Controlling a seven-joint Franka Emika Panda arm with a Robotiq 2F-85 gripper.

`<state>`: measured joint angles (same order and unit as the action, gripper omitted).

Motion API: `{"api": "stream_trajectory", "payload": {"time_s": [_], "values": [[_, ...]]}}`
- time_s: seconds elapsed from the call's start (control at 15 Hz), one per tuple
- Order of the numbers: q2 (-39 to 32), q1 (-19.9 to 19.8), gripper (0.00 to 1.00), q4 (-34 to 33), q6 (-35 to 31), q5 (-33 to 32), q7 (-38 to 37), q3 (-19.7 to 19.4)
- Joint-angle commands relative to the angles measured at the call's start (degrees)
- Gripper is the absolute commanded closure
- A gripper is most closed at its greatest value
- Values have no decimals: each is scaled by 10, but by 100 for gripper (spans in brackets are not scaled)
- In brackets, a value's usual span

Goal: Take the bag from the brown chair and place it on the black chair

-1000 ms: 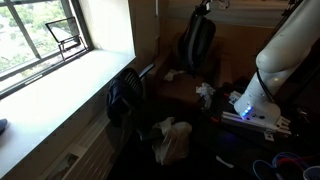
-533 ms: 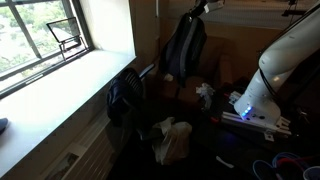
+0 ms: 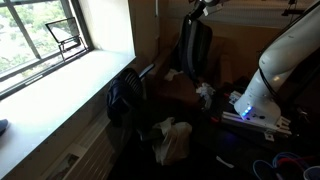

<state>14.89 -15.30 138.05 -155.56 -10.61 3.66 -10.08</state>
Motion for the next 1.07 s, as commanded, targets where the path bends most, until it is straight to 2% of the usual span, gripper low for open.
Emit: {"api": "stream_trajectory", "payload": {"time_s": [0.0,0.27,0.4,0.53,0.6,0.67,0.93,1.0], "values": [[55,-18,96,49,-53,-131,-91,78],[117,-12,96,77,-31,-273,-198,175],[142,2,96,86,-24,-315,-236,228],[150,20,96,90,-35,-339,-245,265],[146,34,96,92,-43,-341,-227,269],[120,25,85,74,-31,-320,-243,261],[125,40,85,81,-31,-324,-240,273],[124,37,96,83,-31,-329,-239,272]]}}
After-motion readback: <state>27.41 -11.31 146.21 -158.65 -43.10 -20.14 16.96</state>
